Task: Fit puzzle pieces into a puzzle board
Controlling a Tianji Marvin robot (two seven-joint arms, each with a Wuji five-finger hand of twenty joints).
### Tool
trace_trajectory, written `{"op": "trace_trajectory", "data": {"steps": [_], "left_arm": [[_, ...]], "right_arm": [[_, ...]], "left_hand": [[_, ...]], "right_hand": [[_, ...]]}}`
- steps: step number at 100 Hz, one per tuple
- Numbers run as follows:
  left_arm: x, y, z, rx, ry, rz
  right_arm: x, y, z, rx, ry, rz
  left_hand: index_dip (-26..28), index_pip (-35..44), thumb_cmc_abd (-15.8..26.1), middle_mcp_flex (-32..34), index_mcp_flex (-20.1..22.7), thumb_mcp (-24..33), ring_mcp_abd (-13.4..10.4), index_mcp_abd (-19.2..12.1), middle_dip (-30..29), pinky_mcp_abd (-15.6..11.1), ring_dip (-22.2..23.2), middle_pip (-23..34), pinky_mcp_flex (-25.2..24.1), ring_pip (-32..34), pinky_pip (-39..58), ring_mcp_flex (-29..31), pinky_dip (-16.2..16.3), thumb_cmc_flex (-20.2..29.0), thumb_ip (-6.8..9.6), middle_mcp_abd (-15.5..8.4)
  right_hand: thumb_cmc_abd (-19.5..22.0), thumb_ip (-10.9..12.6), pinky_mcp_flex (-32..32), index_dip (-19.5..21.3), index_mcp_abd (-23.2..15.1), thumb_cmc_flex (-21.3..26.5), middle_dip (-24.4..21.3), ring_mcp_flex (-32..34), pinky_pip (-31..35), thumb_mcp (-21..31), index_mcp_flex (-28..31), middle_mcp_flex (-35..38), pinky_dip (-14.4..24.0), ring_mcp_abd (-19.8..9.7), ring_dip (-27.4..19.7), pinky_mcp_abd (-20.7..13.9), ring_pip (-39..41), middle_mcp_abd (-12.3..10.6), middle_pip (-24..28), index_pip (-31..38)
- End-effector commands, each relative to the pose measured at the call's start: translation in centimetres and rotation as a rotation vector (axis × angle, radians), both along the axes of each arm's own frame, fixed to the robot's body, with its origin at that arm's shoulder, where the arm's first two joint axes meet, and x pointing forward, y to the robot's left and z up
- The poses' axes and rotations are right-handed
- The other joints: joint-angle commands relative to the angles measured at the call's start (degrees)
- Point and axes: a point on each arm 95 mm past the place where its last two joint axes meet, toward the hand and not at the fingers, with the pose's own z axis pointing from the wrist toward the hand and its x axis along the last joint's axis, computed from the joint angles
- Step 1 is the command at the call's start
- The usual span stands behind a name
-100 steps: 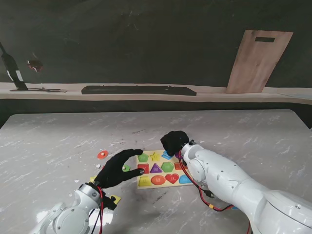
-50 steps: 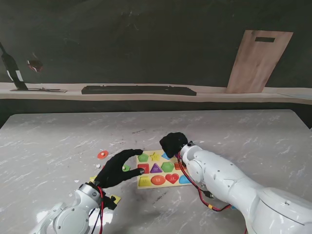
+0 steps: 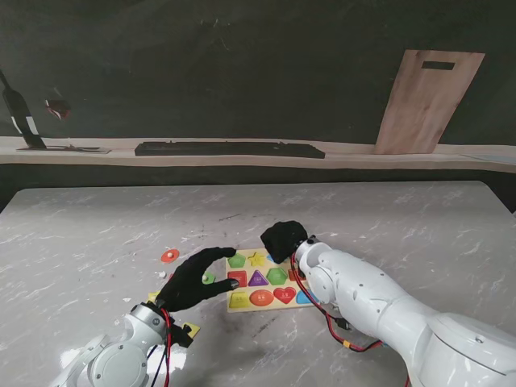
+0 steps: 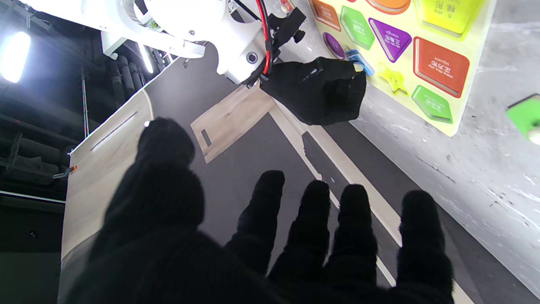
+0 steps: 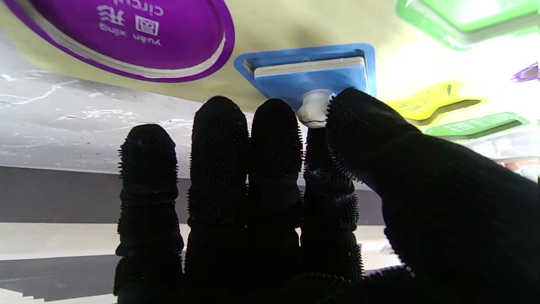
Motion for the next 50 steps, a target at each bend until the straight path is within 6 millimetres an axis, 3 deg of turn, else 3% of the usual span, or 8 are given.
{"op": "trace_trajectory", "data": {"steps": [1,26,50], "left_arm": [[-0.12,-0.13,-0.05,-0.008,0.002,-0.002],[-0.12,-0.14,-0.11,-0.011,0.005,-0.004],[-0.08,-0.17,-0.17,-0.013,0.008,-0.004]], "right_arm": [[-0.64,0.11,-0.69,-0.014,0.01,0.013],[-0.57,-0.44,-0.72,-0.035,-0.009,0.002],[-0.24,-0.69,-0.65,-0.049,-0.026,0.018]], "left_hand": [[-0.59,-0.81,0.9,-1.23,1.13,-1.28,-1.34,-1.31,-0.84,-5.41,-0.72,-1.11,-0.96,-1.09,-0.55,-1.43,0.96,0.89,1.69,-0.62],[-0.58,-0.8,1.11,-1.23,1.25,-1.69,-1.26,-1.41,-0.85,-5.4,-0.72,-1.1,-0.97,-1.09,-0.54,-1.42,0.98,0.98,1.7,-0.63],[-0.58,-0.81,1.44,-1.25,1.37,-2.14,-1.24,-1.27,-0.88,-5.36,-0.72,-1.16,-1.01,-1.08,-0.56,-1.4,0.98,1.18,1.72,-0.62]], "right_hand": [[-0.86,1.55,-0.11,0.3,-1.94,1.98,0.32,0.85,1.98,2.12,1.0,-0.59,-0.33,-2.02,0.16,0.06,1.08,2.09,1.68,1.23],[0.29,1.44,-0.59,0.6,-2.14,2.13,0.53,0.18,1.93,1.77,0.3,-1.42,-0.38,-2.11,0.16,0.06,1.07,2.01,1.87,1.13],[3.16,1.6,-1.78,2.86,-7.06,2.02,1.19,-2.68,1.47,0.38,-2.41,-4.14,-0.75,-3.58,0.07,-1.61,0.03,-0.72,1.68,0.88]]}}
